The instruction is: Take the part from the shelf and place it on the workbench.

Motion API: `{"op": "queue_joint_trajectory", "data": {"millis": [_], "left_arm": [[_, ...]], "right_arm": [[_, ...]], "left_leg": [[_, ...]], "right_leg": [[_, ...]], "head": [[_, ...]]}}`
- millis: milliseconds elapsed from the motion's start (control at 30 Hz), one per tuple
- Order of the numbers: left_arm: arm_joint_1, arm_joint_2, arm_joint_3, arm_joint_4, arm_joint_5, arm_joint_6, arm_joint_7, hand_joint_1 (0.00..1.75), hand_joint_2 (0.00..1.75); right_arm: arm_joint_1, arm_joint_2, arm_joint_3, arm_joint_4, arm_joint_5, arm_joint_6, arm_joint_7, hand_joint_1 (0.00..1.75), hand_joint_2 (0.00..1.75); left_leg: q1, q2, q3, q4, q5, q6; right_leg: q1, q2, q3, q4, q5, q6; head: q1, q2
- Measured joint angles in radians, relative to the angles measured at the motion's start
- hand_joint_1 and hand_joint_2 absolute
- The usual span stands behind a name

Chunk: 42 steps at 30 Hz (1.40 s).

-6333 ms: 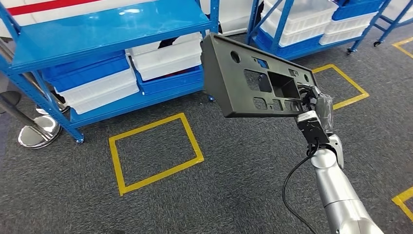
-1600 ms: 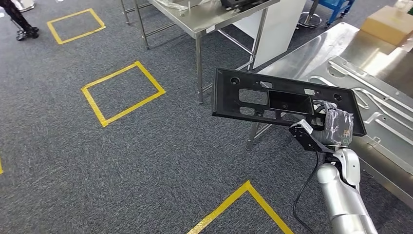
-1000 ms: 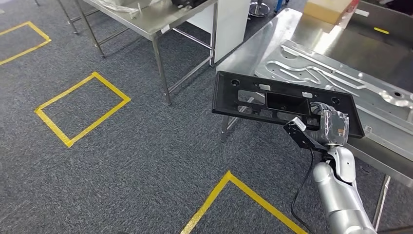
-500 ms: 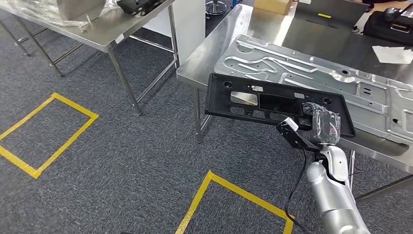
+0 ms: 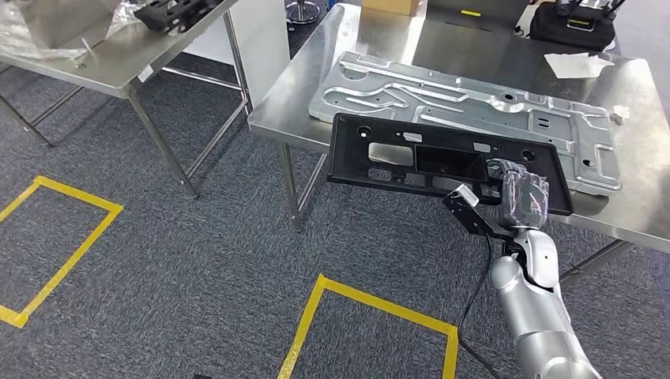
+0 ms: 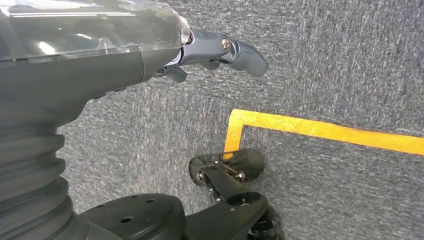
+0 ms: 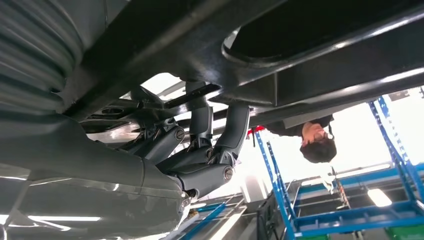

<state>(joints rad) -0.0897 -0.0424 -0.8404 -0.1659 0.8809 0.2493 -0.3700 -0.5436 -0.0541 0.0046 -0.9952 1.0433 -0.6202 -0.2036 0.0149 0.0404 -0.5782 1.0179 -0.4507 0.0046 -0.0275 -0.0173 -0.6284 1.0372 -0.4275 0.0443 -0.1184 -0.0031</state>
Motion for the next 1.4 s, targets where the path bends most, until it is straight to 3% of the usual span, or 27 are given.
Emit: {"op": "queue_joint_trajectory", "data": {"millis": [100,167,267,300,333,367,433,467,533,633,667,733,800,867,900,933,967,1033,1067,1133,1200,1233,1300,1333,1367,1400], "left_arm": [[0.000,0.000,0.000,0.000,0.001,-0.001,0.003,0.00,1.75],[-0.001,0.000,-0.002,0.000,0.001,-0.003,0.007,0.00,1.75],[0.003,0.000,-0.005,0.000,-0.001,-0.007,0.012,0.00,1.75],[0.005,0.000,-0.006,0.000,-0.001,-0.007,0.015,0.00,1.75],[0.008,0.000,-0.006,0.000,-0.001,-0.006,0.018,0.00,1.75],[0.009,0.000,-0.007,0.000,-0.001,-0.005,0.020,0.00,1.75],[0.011,0.001,-0.007,0.001,-0.001,-0.003,0.023,0.00,1.75],[0.011,0.003,-0.008,0.002,-0.001,-0.002,0.025,0.00,1.75],[0.010,0.005,-0.009,0.005,-0.001,-0.002,0.028,0.00,1.75],[0.010,0.004,-0.011,0.005,0.001,-0.001,0.032,0.00,1.75],[0.010,0.003,-0.012,0.005,0.002,-0.001,0.033,0.00,1.75],[0.009,0.002,-0.012,0.005,0.004,0.002,0.034,0.00,1.75],[0.009,0.002,-0.012,0.005,0.006,0.004,0.034,0.00,1.75],[0.011,0.000,-0.012,0.005,0.007,0.004,0.034,0.00,1.75],[0.012,0.000,-0.013,0.005,0.007,0.004,0.034,0.00,1.75],[0.012,-0.001,-0.013,0.005,0.007,0.004,0.034,0.00,1.75],[0.013,-0.001,-0.013,0.006,0.008,0.004,0.034,0.00,1.75],[0.011,-0.001,-0.013,0.007,0.009,0.004,0.032,0.00,1.75],[0.010,-0.001,-0.013,0.008,0.010,0.004,0.032,0.00,1.75],[0.007,-0.001,-0.013,0.008,0.010,0.004,0.030,0.00,1.75],[0.003,-0.001,-0.013,0.008,0.010,0.005,0.028,0.00,1.75],[0.002,-0.001,-0.013,0.008,0.010,0.006,0.027,0.00,1.75],[0.001,-0.001,-0.013,0.008,0.010,0.006,0.027,0.00,1.75],[0.002,-0.001,-0.013,0.008,0.010,0.006,0.027,0.00,1.75],[0.002,-0.001,-0.013,0.008,0.010,0.006,0.027,0.00,1.75],[0.002,-0.001,-0.013,0.008,0.010,0.006,0.027,0.00,1.75]], "right_arm": [[-0.003,0.001,0.000,0.005,0.000,-0.001,0.000,1.75,1.75],[-0.004,0.004,0.000,0.006,0.001,-0.001,-0.001,1.75,1.75],[-0.006,0.011,0.001,0.008,0.002,0.000,-0.001,1.75,1.75],[-0.005,0.013,0.002,0.009,0.002,0.001,-0.002,1.75,1.75],[-0.003,0.015,0.002,0.011,0.003,0.002,-0.002,1.75,1.75],[-0.002,0.016,0.003,0.012,0.003,0.002,-0.002,1.75,1.75],[0.000,0.019,0.006,0.013,0.006,0.003,-0.002,1.75,1.75],[0.000,0.020,0.007,0.013,0.007,0.003,-0.002,1.75,1.75],[0.004,0.022,0.010,0.013,0.011,0.005,0.000,1.75,1.75],[0.013,0.023,0.012,0.012,0.017,0.009,0.002,1.75,1.75],[0.015,0.023,0.013,0.012,0.019,0.010,0.002,1.75,1.75],[0.017,0.024,0.016,0.012,0.020,0.013,0.004,1.75,1.75],[0.023,0.024,0.017,0.013,0.021,0.014,0.006,1.75,1.75],[0.030,0.023,0.017,0.014,0.021,0.015,0.008,1.75,1.75],[0.033,0.023,0.018,0.014,0.022,0.016,0.008,1.75,1.75],[0.036,0.023,0.018,0.014,0.023,0.017,0.008,1.75,1.75],[0.037,0.022,0.019,0.015,0.023,0.019,0.008,1.75,1.75],[0.041,0.020,0.021,0.018,0.024,0.023,0.008,1.75,1.75],[0.042,0.019,0.022,0.018,0.024,0.025,0.008,1.75,1.75],[0.043,0.018,0.024,0.015,0.027,0.026,0.007,1.75,1.75],[0.040,0.017,0.024,0.013,0.029,0.027,0.007,1.75,1.75],[0.039,0.017,0.024,0.013,0.029,0.028,0.007,1.75,1.75],[0.039,0.017,0.025,0.013,0.029,0.029,0.006,1.75,1.75],[0.042,0.017,0.025,0.013,0.029,0.030,0.006,1.75,1.75],[0.044,0.017,0.026,0.013,0.029,0.031,0.006,1.75,1.75],[0.045,0.017,0.026,0.013,0.029,0.031,0.006,1.75,1.75]], "left_leg": [[-0.002,0.004,0.000,0.000,-0.003,-0.019],[0.001,-0.007,-0.014,0.033,-0.025,-0.028],[0.003,-0.026,-0.109,0.220,-0.099,-0.029],[0.002,-0.029,-0.142,0.277,-0.110,-0.028],[0.002,-0.030,-0.160,0.302,-0.103,-0.025],[0.000,-0.031,-0.159,0.286,-0.076,-0.019],[-0.009,-0.036,-0.115,0.168,0.006,0.001],[-0.014,-0.039,-0.086,0.105,0.032,0.013],[-0.022,-0.043,-0.048,0.026,0.037,0.025],[-0.021,-0.041,-0.011,-0.017,0.021,0.027],[-0.018,-0.040,0.006,-0.030,0.020,0.029],[-0.013,-0.039,0.039,-0.049,0.013,0.032],[-0.009,-0.038,0.066,-0.054,-0.004,0.032],[-0.004,-0.040,0.096,-0.054,-0.029,0.026],[-0.001,-0.040,0.114,-0.053,-0.043,0.020],[0.002,-0.040,0.129,-0.052,-0.060,0.013],[0.003,-0.039,0.146,-0.047,-0.078,0.006],[0.001,-0.037,0.159,-0.044,-0.106,-0.010],[0.000,-0.035,0.164,-0.043,-0.114,-0.017],[0.003,-0.033,0.164,-0.032,-0.111,-0.030],[0.007,-0.033,0.128,0.045,-0.109,-0.037],[0.008,-0.033,0.092,0.106,-0.123,-0.038],[0.008,-0.034,0.009,0.224,-0.183,-0.039],[0.007,-0.034,-0.021,0.253,-0.205,-0.038],[0.006,-0.034,-0.038,0.253,-0.205,-0.035],[0.004,-0.034,-0.041,0.222,-0.176,-0.029]], "right_leg": [[0.005,0.006,0.001,-0.010,-0.002,-0.023],[0.004,0.011,0.004,-0.014,-0.007,-0.041],[0.011,0.020,0.012,-0.015,-0.025,-0.066],[0.015,0.023,0.018,-0.015,-0.031,-0.070],[0.020,0.027,0.026,-0.014,-0.036,-0.072],[0.024,0.031,0.037,-0.014,-0.041,-0.072],[0.029,0.037,0.061,-0.015,-0.055,-0.069],[0.031,0.039,0.070,-0.015,-0.063,-0.066],[0.030,0.042,0.082,-0.017,-0.072,-0.056],[0.026,0.041,0.083,0.004,-0.054,-0.038],[0.025,0.038,0.067,0.033,-0.045,-0.032],[0.020,0.031,-0.001,0.132,-0.053,-0.021],[0.014,0.028,-0.082,0.222,-0.103,-0.010],[0.005,0.025,-0.125,0.224,-0.133,0.000],[0.000,0.021,-0.128,0.184,-0.116,0.004],[-0.004,0.015,-0.121,0.122,-0.065,0.008],[-0.007,0.006,-0.114,0.058,0.006,0.009],[-0.004,-0.003,-0.107,-0.014,0.107,-0.004],[-0.001,-0.003,-0.110,-0.019,0.121,-0.015],[0.001,0.005,-0.106,-0.015,0.107,-0.035],[0.001,0.010,-0.091,-0.018,0.094,-0.051],[0.002,0.012,-0.083,-0.020,0.088,-0.057],[0.008,0.017,-0.070,-0.021,0.075,-0.065],[0.011,0.020,-0.063,-0.020,0.069,-0.067],[0.015,0.024,-0.056,-0.019,0.063,-0.069],[0.019,0.027,-0.049,-0.018,0.058,-0.070]], "head": [[0.000,0.000],[0.000,0.000],[0.000,0.000],[0.000,0.000],[0.000,0.000],[0.000,0.000],[0.000,0.000],[0.000,0.000],[0.000,0.000],[0.000,0.000],[0.000,0.000],[0.000,0.000],[0.000,0.000],[0.000,0.000],[0.000,0.000],[0.000,0.000],[0.000,0.000],[0.000,0.000],[-0.001,0.000],[-0.002,0.000],[-0.003,0.000],[-0.003,0.000],[-0.003,0.000],[-0.003,0.000],[-0.003,0.000],[-0.003,0.000]]}}
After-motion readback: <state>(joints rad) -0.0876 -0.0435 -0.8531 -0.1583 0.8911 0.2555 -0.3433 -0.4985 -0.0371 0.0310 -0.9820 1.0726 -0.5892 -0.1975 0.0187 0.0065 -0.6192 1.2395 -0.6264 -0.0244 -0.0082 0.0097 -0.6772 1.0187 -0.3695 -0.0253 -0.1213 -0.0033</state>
